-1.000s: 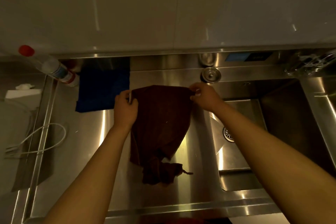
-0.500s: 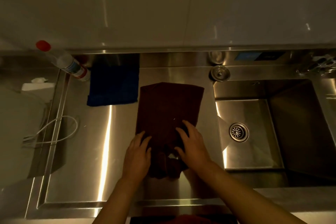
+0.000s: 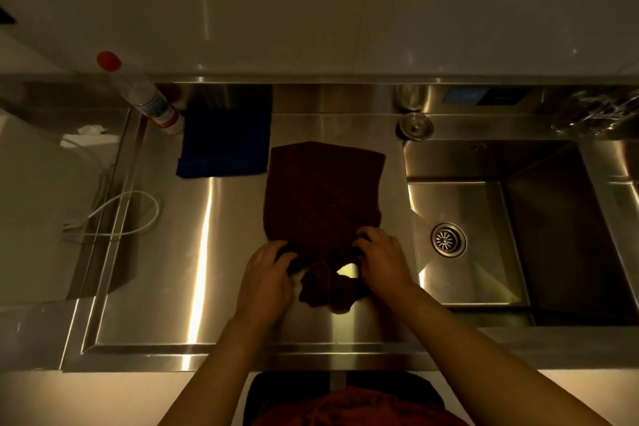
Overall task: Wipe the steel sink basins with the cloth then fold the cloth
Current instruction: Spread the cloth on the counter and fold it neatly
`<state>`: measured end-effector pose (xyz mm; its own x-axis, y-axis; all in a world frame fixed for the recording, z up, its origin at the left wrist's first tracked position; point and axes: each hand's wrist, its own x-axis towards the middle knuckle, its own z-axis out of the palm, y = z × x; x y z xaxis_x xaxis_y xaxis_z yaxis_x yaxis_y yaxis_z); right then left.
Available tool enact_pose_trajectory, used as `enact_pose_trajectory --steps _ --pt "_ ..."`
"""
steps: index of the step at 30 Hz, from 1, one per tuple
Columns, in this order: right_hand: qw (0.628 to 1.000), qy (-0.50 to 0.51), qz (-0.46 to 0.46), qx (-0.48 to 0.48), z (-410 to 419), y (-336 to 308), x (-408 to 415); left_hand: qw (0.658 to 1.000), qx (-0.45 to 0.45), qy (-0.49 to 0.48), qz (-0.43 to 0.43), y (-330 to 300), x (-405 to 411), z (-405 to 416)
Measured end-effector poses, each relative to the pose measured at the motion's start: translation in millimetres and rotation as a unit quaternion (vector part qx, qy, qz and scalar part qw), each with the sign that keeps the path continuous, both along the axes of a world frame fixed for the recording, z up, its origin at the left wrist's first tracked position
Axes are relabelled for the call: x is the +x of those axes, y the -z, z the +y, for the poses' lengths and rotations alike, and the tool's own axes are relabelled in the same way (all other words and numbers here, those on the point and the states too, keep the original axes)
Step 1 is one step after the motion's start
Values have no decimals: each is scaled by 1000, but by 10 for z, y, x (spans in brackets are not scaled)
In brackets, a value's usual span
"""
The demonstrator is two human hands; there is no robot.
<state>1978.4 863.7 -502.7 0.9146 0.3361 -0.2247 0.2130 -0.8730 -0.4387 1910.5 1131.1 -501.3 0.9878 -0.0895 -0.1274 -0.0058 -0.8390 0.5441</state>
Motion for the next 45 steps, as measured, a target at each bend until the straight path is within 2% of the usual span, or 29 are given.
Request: enact_pose_trajectory --steps 4,7,9,12,14,17,20,22,24,27,30,33,36,39,43,45 --pt "997 73 -21 4 -267 -138 76 996 -40 82 -6 -144 -168 -358" --pt "995 84 -33 51 -343 -250 -11 993 -42 112 -15 -172 -171 -668" --pt "994 80 3 78 -311 -291 -150 990 -18 136 -12 -156 -99 -848" --pt "987 93 88 102 -261 -252 -427 980 43 190 38 -88 -5 -964" --pt "983 107 108 106 -268 -207 -598 977 59 201 36 -90 1 -928" --pt "981 85 136 113 -303 -200 -783 986 30 167 8 -192 -108 -782" --pt "981 54 145 113 -306 -206 -869 995 -73 57 45 -249 -305 -574" --pt "982 66 122 131 -282 -213 -848 978 -179 -41 99 -343 -432 -471" --pt "982 55 104 144 -220 -244 -802 943 -268 -140 138 -476 -522 -443" --pt "985 -24 117 127 -58 -282 -732 911 -320 -228 128 -671 -572 -477" --pt "981 -37 120 145 98 -326 -699 903 -334 -242 120 -816 -566 -508" --pt "971 37 147 182 81 -458 -651 911 -333 -220 105 -926 -562 -429" --pt "938 103 203 261 -85 -652 -523 929 -309 -183 93 -1027 -527 -260" --pt "922 76 246 288 -217 -961 -289 938 -298 -158 76 -1200 -448 -163" --pt "874 47 327 356 -279 -1606 89 916 -365 -153 63 -1480 -250 -112" --pt "875 59 318 360 -245 -1758 275 907 -373 -188 56 -1466 -97 -69"
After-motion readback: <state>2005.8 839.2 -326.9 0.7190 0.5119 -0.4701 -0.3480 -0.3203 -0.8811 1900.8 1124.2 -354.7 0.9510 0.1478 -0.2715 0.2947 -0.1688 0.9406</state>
